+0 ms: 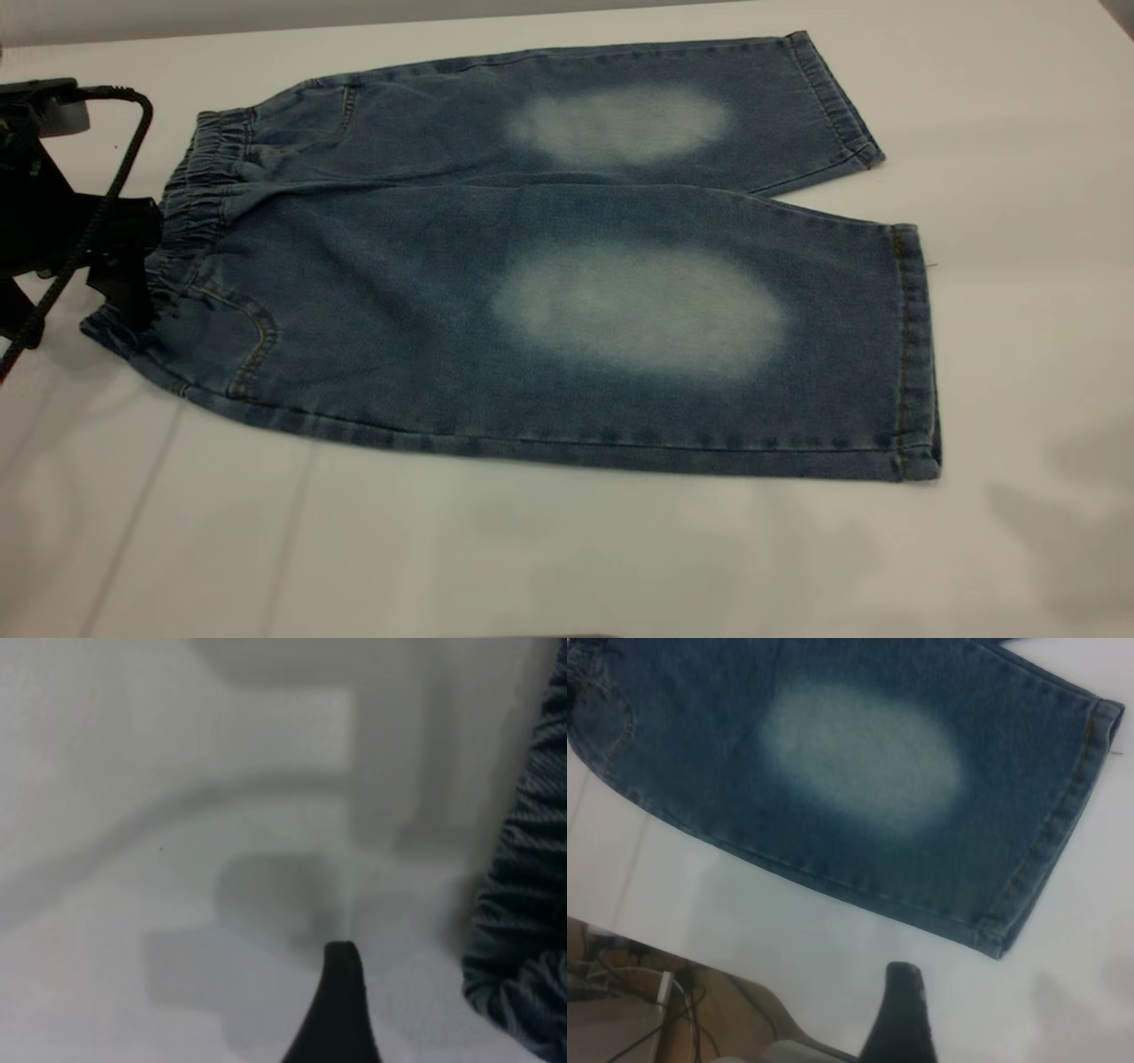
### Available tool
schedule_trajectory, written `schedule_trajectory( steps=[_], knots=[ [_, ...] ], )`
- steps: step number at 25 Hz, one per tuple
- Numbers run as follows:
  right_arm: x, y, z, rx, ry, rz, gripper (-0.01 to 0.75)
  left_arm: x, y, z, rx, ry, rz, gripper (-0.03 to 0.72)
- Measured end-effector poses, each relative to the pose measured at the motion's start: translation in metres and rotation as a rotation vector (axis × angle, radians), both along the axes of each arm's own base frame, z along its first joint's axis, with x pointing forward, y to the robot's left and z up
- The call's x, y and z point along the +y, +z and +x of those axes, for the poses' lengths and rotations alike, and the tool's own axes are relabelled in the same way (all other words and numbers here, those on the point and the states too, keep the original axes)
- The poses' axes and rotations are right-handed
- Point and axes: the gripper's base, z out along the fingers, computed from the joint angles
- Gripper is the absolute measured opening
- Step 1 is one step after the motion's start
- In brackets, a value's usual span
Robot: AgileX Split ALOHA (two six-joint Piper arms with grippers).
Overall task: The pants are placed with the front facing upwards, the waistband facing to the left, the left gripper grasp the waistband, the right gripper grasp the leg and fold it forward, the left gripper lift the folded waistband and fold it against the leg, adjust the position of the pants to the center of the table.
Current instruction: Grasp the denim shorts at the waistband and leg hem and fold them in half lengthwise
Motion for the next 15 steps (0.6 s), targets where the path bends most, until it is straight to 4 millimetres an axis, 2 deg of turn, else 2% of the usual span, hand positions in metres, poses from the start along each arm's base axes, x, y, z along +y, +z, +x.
schedule_trajectory(
  steps=[3,6,14,15],
  knots=[
    [-0.0001,0.0001,0.0002,-0.002,-0.001,0.000,0.526,-0.0003,-0.0043,0.0001,0.010,0.010,-0.006,0.555],
    [-0.0001,0.0001,0.0002,-0.002,-0.001,0.000,0.526,-0.0017,-0.0064,0.0006,0.010,0.014,-0.011,0.472],
    [-0.0001,0.0001,0.0002,-0.002,-0.001,0.000,0.526,-0.0069,-0.0090,0.0040,-0.010,0.034,-0.033,0.109],
    [0.0000,0.0000,0.0001,-0.001,-0.001,0.000,0.526,-0.0069,-0.0089,0.0043,-0.015,0.033,-0.033,0.083]
  ],
)
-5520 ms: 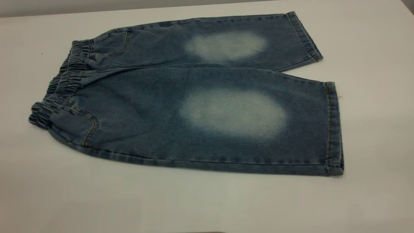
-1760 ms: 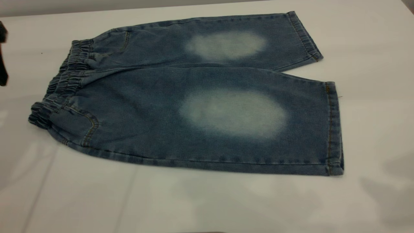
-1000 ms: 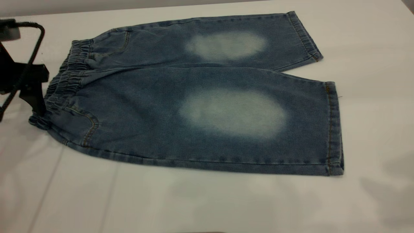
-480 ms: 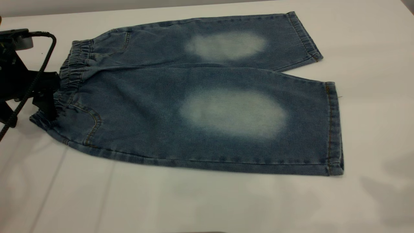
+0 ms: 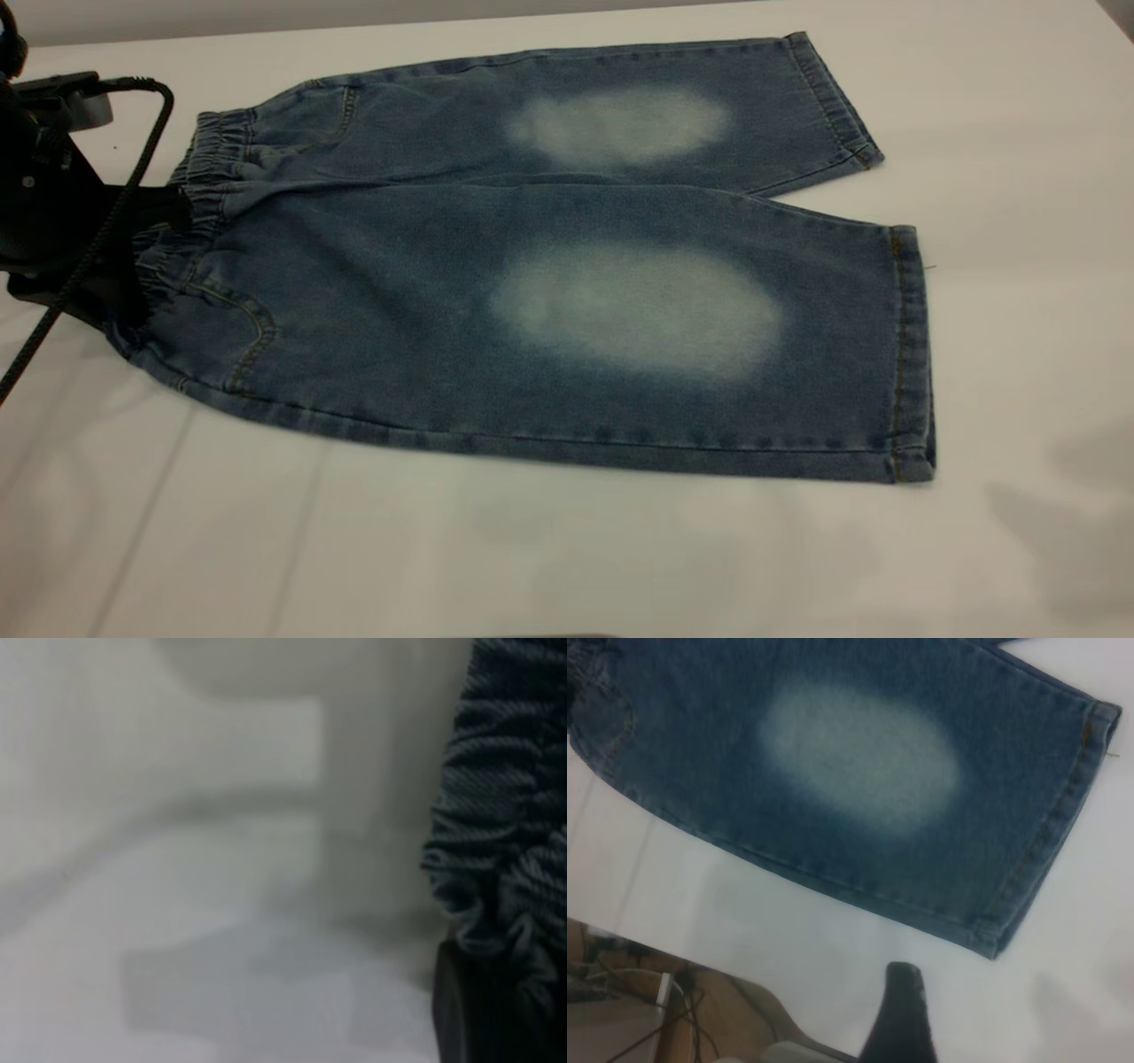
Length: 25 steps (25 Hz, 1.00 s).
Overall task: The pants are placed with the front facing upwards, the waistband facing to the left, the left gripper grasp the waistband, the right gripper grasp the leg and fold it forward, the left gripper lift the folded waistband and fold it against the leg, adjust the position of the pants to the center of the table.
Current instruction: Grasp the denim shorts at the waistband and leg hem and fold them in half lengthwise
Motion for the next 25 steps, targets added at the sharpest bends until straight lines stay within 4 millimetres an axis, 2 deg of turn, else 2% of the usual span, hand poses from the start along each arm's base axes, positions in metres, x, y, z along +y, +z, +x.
schedule_trajectory(
  steps=[9,12,16,25],
  knots=[
    [0.003,-0.006,0.004,0.031,0.036,0.019,0.526,0.000,0.021,0.000,-0.055,-0.086,0.034,0.065],
    [0.008,-0.024,0.011,0.093,0.057,0.031,0.526,-0.002,0.037,0.000,-0.086,-0.113,0.045,0.062],
    [0.026,-0.052,0.022,0.183,0.117,0.008,0.526,-0.006,0.055,0.000,-0.129,-0.143,0.054,0.062],
    [0.080,-0.114,0.034,0.317,0.270,-0.101,0.526,-0.009,0.060,0.000,-0.141,-0.153,0.055,0.062]
  ],
)
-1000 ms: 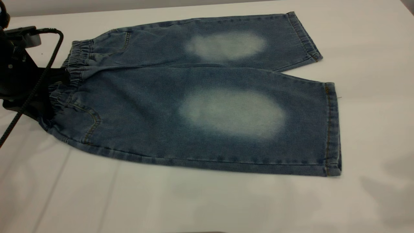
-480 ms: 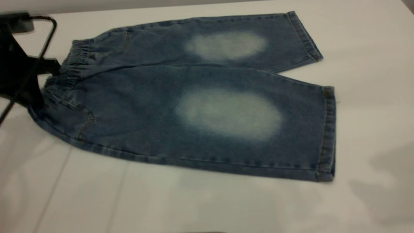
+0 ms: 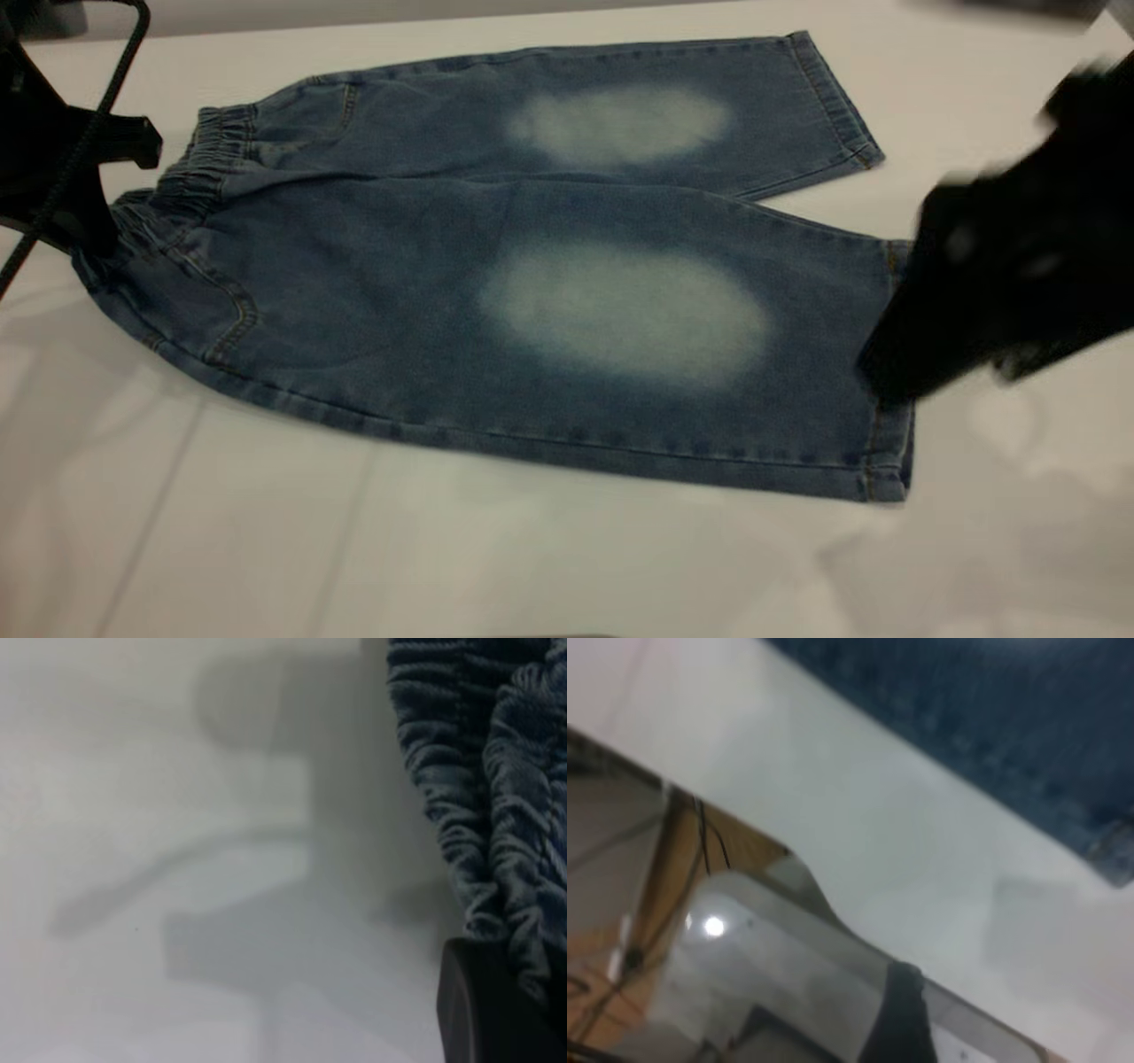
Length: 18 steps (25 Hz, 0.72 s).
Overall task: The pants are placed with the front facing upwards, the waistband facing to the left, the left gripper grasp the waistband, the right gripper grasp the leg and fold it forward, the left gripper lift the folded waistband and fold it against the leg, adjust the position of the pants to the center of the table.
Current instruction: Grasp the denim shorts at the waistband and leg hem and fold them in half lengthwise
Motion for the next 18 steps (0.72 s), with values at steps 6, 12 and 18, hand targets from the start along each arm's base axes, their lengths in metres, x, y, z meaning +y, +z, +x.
schedule_trajectory(
  steps=[6,12,18],
  knots=[
    [0.017,-0.041,0.003,0.031,0.030,-0.091,0.526,0.000,0.000,0.000,0.001,0.000,0.000,0.062],
    [0.017,-0.069,0.014,-0.013,-0.007,-0.170,0.526,0.000,0.000,0.000,0.002,0.000,0.000,0.062],
    [0.014,-0.089,0.019,-0.038,-0.027,-0.227,0.526,0.000,0.000,0.000,0.002,0.000,0.000,0.062]
  ],
)
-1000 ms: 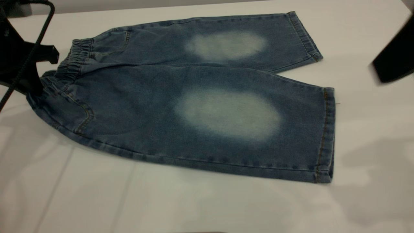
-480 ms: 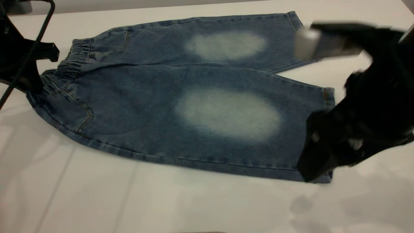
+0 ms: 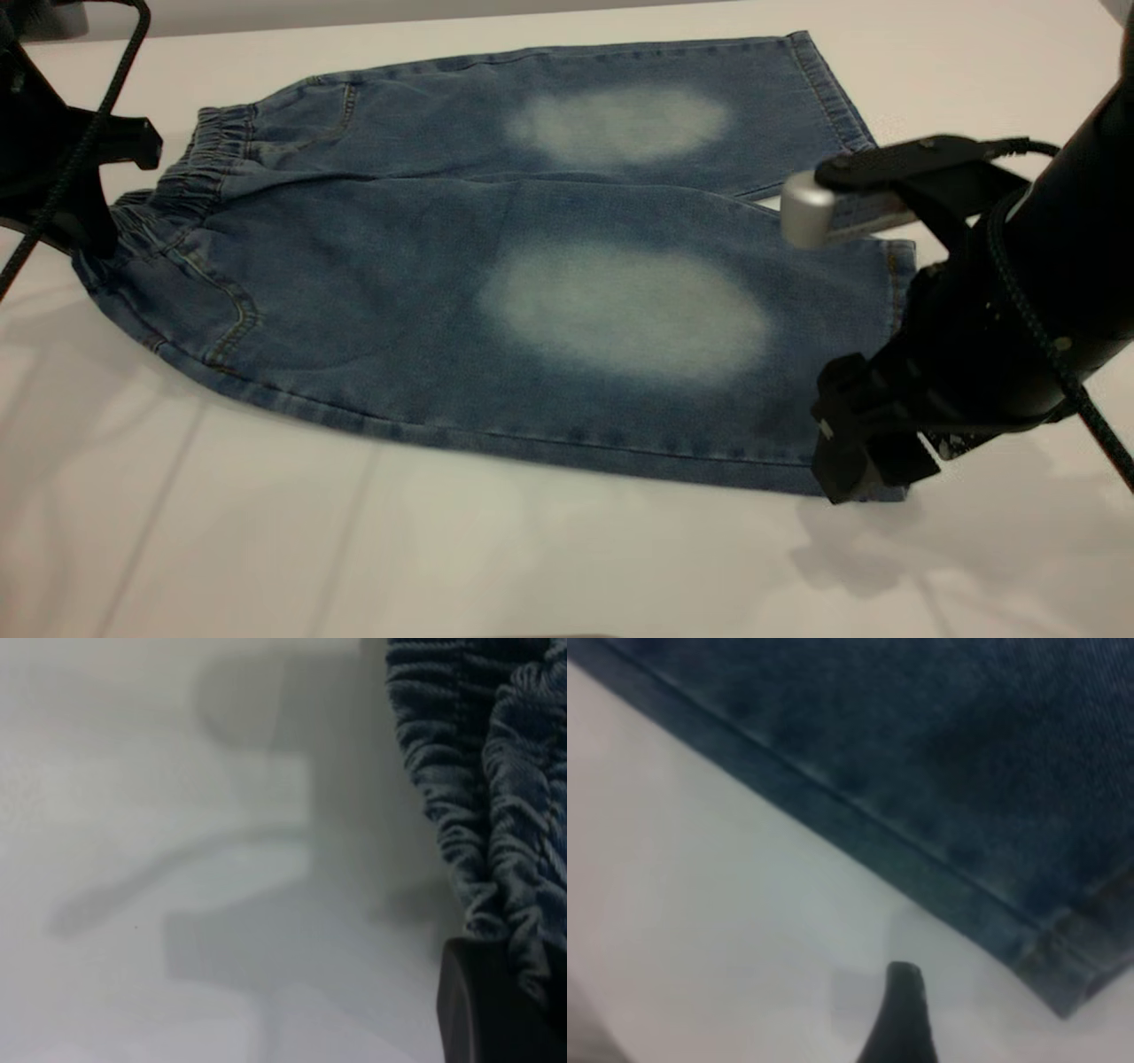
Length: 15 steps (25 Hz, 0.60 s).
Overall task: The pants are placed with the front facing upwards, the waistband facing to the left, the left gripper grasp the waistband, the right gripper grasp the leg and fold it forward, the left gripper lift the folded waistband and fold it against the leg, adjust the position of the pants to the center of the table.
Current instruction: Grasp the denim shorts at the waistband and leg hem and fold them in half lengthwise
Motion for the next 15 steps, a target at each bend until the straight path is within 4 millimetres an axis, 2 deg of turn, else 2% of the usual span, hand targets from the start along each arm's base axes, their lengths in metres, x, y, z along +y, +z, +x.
schedule_trajectory(
  steps=[7,15],
  knots=[
    [-0.003,-0.015,0.003,-0.008,-0.018,-0.040,0.526,0.000,0.000,0.000,0.000,0.000,0.000,0.062],
    [-0.003,-0.022,0.007,-0.016,-0.046,-0.051,0.524,0.000,0.000,0.000,0.000,0.000,0.000,0.062]
  ],
)
